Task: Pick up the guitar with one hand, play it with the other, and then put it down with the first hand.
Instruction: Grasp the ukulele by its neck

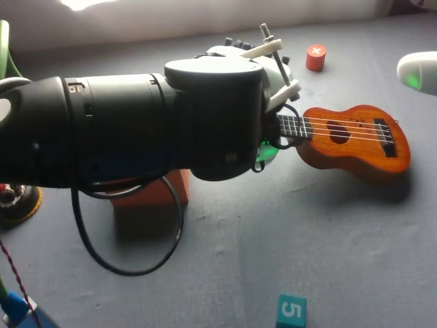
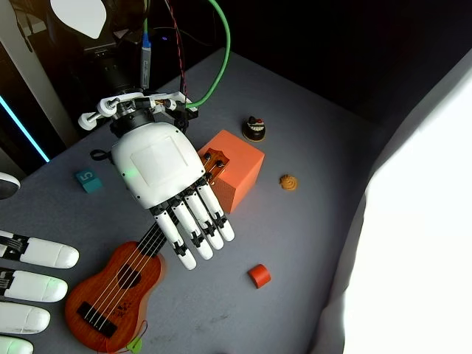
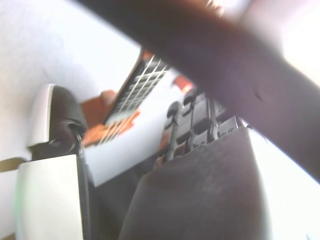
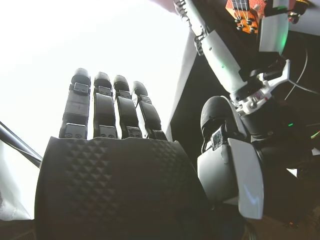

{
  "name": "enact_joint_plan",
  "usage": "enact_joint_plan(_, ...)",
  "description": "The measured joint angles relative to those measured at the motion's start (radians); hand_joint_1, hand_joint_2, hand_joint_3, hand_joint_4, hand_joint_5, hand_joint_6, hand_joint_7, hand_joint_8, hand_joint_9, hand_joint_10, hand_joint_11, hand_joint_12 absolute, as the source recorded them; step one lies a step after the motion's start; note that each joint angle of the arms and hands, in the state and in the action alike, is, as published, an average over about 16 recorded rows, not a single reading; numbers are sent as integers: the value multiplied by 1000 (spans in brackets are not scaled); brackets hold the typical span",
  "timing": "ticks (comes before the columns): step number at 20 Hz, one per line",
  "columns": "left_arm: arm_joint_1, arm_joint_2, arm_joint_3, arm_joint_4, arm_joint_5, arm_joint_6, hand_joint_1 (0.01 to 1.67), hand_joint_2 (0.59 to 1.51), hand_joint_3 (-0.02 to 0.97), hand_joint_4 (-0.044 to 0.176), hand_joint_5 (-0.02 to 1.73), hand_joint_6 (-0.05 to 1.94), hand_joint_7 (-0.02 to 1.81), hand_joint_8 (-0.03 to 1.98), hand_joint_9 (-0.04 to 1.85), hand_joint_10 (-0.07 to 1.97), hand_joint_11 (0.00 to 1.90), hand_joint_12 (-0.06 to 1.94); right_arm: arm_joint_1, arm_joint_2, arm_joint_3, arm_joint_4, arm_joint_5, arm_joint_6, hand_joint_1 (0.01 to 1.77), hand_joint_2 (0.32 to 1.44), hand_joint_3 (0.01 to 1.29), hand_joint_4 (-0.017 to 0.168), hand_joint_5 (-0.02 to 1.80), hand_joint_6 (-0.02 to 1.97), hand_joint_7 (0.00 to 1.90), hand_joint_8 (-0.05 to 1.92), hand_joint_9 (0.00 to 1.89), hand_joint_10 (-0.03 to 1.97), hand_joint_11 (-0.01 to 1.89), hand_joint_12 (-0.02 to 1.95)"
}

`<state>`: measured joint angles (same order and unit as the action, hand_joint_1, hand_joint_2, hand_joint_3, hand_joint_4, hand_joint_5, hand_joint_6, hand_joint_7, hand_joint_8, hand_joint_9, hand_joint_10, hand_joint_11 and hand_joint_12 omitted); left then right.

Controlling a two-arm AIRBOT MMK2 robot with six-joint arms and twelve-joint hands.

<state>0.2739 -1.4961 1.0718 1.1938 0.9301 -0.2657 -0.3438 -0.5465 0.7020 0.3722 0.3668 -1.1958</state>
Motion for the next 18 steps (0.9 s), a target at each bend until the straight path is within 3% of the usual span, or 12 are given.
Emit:
enact_joint_plan(9,46,-34,48,31,13,-4,1009,1033,9,19,21,-11,19,-13,23,9,16,-14,2,0,-4,0,0,-6,31,1298,16,-3,19,30,12,13,13,6,20,2)
enact_joint_plan(18,73,-62,61,46,36,-1,979,1033,7,19,17,-12,17,-13,22,9,17,-15,3,0,-8,0,-2,-11,41,1293,16,-3,20,30,12,14,13,6,20,2)
